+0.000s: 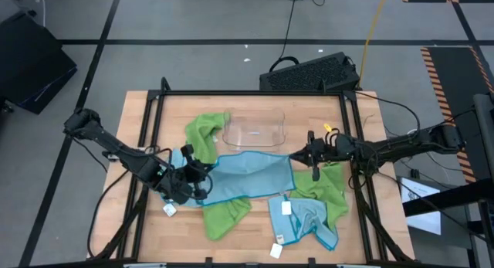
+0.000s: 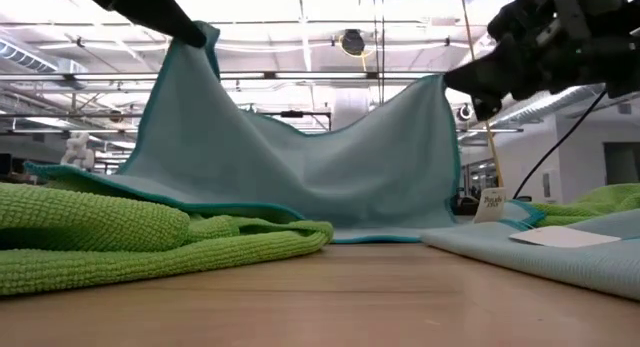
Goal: Fold microfiber towels
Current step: Fold the top right blue microfiber cloth
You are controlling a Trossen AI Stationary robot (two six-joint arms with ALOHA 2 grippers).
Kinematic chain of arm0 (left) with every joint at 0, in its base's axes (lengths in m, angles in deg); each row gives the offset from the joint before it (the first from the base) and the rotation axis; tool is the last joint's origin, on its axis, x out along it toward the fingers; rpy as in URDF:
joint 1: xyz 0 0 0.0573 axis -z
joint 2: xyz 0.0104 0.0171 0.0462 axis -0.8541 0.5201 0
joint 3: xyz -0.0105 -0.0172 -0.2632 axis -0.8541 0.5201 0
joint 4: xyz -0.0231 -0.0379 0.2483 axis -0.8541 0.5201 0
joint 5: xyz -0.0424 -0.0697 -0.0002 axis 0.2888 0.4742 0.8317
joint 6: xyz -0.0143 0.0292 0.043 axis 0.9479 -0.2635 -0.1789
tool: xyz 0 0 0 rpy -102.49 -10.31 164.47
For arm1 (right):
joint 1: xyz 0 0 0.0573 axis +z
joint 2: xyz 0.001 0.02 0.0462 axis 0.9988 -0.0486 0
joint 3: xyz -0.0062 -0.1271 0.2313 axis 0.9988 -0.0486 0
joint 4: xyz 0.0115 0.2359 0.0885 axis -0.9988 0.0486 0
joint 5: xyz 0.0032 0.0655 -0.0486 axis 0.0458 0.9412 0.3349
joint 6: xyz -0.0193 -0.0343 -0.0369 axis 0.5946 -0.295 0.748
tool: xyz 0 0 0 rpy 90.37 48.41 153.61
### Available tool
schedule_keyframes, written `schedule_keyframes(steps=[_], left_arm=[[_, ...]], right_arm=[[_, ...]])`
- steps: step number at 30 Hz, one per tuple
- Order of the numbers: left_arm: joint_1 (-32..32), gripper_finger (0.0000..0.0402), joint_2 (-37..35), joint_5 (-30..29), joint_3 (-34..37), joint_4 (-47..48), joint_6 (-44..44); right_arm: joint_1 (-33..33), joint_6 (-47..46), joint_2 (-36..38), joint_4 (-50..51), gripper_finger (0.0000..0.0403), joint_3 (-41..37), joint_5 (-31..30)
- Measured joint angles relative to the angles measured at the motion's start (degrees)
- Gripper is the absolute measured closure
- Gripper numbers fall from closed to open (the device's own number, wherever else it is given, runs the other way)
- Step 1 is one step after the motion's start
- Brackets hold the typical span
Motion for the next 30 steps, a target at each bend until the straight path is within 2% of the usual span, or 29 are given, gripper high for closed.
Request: schedule_keyframes(steps=[8,12,17,23,27,30], left_arm=[[0.9,0.0397,-0.1,3.4,2.5,-0.3,1.4],[0.9,0.0387,-0.1,4.2,4.8,-0.7,4.3],[0.9,0.0389,-0.1,6.6,7.7,-6.5,3.6],[0.9,0.0392,-0.1,8.9,9.6,-13.5,0.7],[1.2,0.0383,-0.1,9.1,10.5,-14.2,0.4],[1.2,0.039,-0.1,10.1,11.3,-14.2,1.5]], right_arm=[[3.3,-1.5,0.0,5.5,0.0399,0.0,0.0],[3.8,-2.3,0.0,8.4,0.0399,0.0,0.0],[4.2,-4.1,0.0,10.3,0.0399,0.0,0.1],[4.2,-6.6,0.0,10.8,0.0399,0.0,3.0],[4.2,-9.5,0.0,13.2,0.0399,0.0,4.5],[4.2,-10.4,0.0,16.0,0.0399,0.0,4.3]])
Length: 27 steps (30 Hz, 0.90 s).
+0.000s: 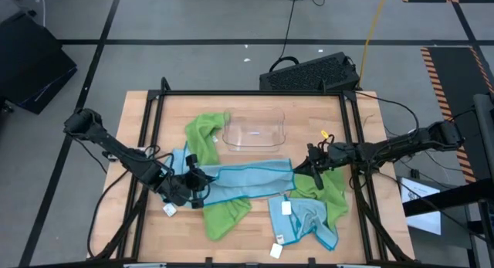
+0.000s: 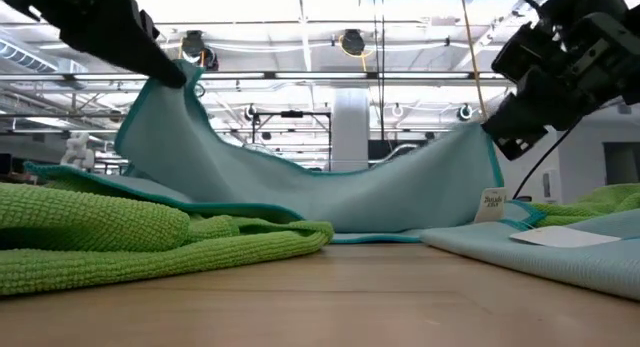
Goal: Fold microfiber towels
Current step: Fold the top right blue microfiber cloth
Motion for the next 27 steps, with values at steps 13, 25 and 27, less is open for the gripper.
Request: schedule_keyframes(steps=[13,25,27], left_arm=[[-5.3,0.0397,-1.9,-15.7,0.6,-0.8,-8.9],[-7.2,0.0397,-12.2,-17.0,0.5,-8.0,-21.9],[-7.2,0.0395,-12.2,-16.8,0.5,-5.6,-20.5]], right_arm=[[-4.7,12.6,-0.2,-11.5,0.0399,0.0,-16.3],[-11.9,15.2,-0.2,-16.3,0.0399,0.0,-12.0],[-12.0,14.6,-0.2,-13.5,0.0399,0.0,-12.0]])
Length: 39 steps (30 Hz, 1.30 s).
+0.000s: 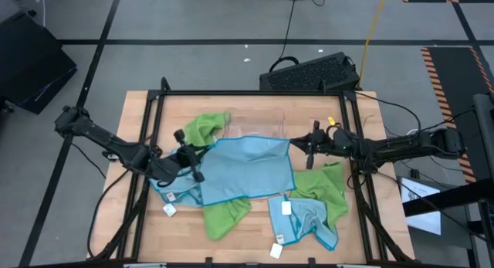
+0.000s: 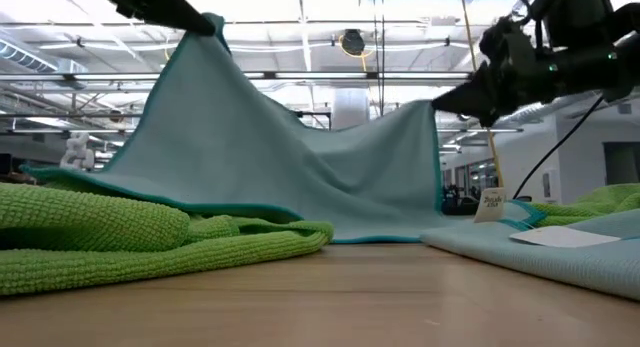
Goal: Fold microfiber towels
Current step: Fold the top right blue microfiber cloth
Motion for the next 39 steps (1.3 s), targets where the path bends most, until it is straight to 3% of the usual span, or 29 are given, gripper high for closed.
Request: schedule_keyframes(steps=[6,15,25,33,39], left_arm=[[0.0,0.0388,1.8,2.8,0.0,6.7,6.1],[0.0,0.0386,3.0,5.2,0.0,6.3,6.9],[0.0,0.0388,3.0,5.3,0.0,6.6,7.4],[0.0,0.0395,3.0,13.8,0.0,6.8,9.0],[0.2,0.0385,3.0,14.2,0.0,8.0,9.7]], right_arm=[[0.0,-1.7,0.0,4.1,0.0399,0.0,1.2],[-4.2,2.5,0.0,-0.2,0.0399,0.0,-0.6],[-8.4,1.0,0.0,0.3,0.0399,0.0,8.5],[-8.4,-3.5,0.0,5.9,0.0399,0.0,14.6],[-8.3,-7.4,0.0,7.9,0.0399,0.0,18.2]])
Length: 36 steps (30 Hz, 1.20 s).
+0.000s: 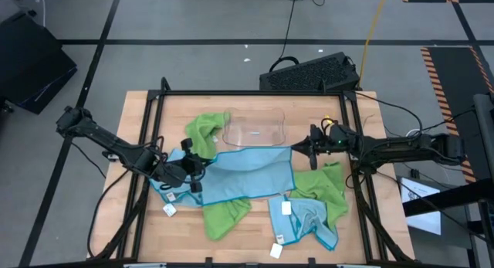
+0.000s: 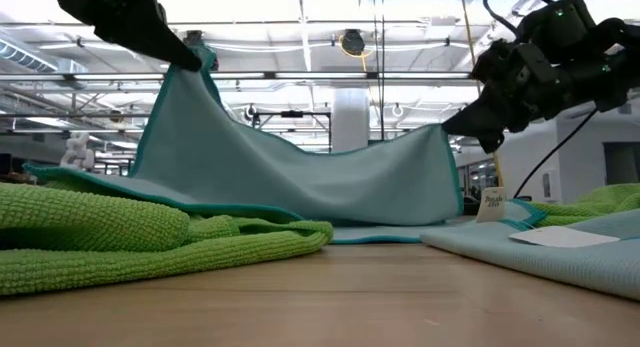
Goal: Fold microfiber towels
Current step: Fold the top right blue microfiber cloth
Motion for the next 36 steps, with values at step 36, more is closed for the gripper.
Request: schedule_keyframes(steps=[36], left_arm=[[0.0,0.0362,0.0,7.1,0.0,-0.1,7.1]], right_arm=[[11.0,-7.4,0.0,6.4,0.0399,0.0,-0.2]])
